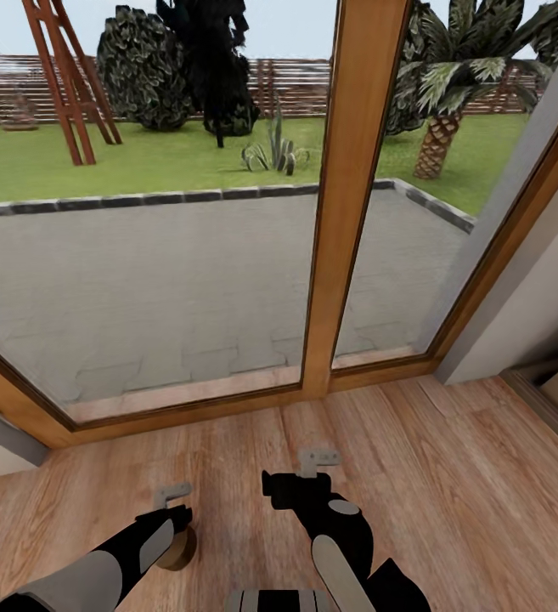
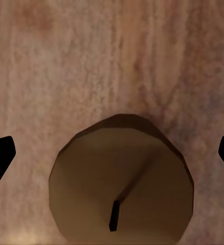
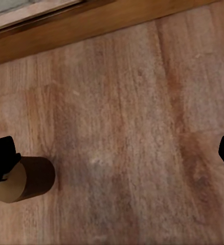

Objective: Place each of the two pumpkins and all three candles from the living room inside a cabinet in the living room (use any cabinet), then make sure every cabinet is closed, and position the cauldron so it is next to a table in the living room.

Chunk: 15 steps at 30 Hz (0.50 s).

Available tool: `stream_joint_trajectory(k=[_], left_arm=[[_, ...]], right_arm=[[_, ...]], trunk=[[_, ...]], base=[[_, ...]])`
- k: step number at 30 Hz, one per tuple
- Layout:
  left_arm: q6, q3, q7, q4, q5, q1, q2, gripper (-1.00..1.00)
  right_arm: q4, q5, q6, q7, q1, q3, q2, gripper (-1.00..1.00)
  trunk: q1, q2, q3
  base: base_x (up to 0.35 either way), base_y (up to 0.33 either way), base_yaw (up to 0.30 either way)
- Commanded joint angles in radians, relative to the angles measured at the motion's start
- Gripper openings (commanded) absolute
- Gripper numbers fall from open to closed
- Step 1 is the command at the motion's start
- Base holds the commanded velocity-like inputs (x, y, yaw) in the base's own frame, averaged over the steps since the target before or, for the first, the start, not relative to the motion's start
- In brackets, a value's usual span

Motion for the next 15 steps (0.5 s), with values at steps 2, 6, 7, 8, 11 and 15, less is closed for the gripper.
stream_joint_trajectory(k=[2, 6, 7, 8, 11, 15], left_arm=[[0.004, -0.008, 0.007, -0.003, 0.006, 0.000, 0.002, 1.00], [0.003, -0.009, 0.007, -0.003, 0.006, 0.000, 0.002, 1.00], [0.003, -0.009, 0.007, -0.003, 0.006, 0.000, 0.001, 1.00], [0.003, -0.009, 0.007, -0.003, 0.006, 0.000, 0.001, 1.00], [0.003, -0.009, 0.007, -0.003, 0.006, 0.000, 0.001, 1.00], [0.003, -0.009, 0.007, -0.003, 0.006, 0.000, 0.001, 1.00]], right_arm=[[-0.001, -0.009, 0.001, -0.009, -0.001, 0.000, -0.001, 1.00], [-0.001, -0.009, 0.001, -0.006, -0.001, -0.002, -0.007, 1.00], [-0.001, -0.010, 0.000, -0.004, -0.001, -0.003, -0.018, 1.00], [-0.001, -0.012, -0.001, -0.002, -0.001, -0.005, -0.038, 1.00], [-0.001, -0.022, -0.003, 0.055, -0.001, -0.021, -0.078, 1.00], [-0.001, -0.072, 0.000, 0.333, 0.007, -0.145, -0.150, 1.00]], trunk=[[0.000, 0.000, -0.001], [0.000, 0.000, -0.001], [0.000, 0.000, -0.001], [0.000, 0.000, -0.001], [0.000, 0.000, -0.001], [0.000, 0.000, -0.001]], base=[[0.000, 0.000, 0.000], [0.000, 0.000, 0.000], [0.000, 0.000, 0.000], [0.000, 0.000, 0.000], [0.000, 0.000, 0.000], [0.000, 0.000, 0.000]])
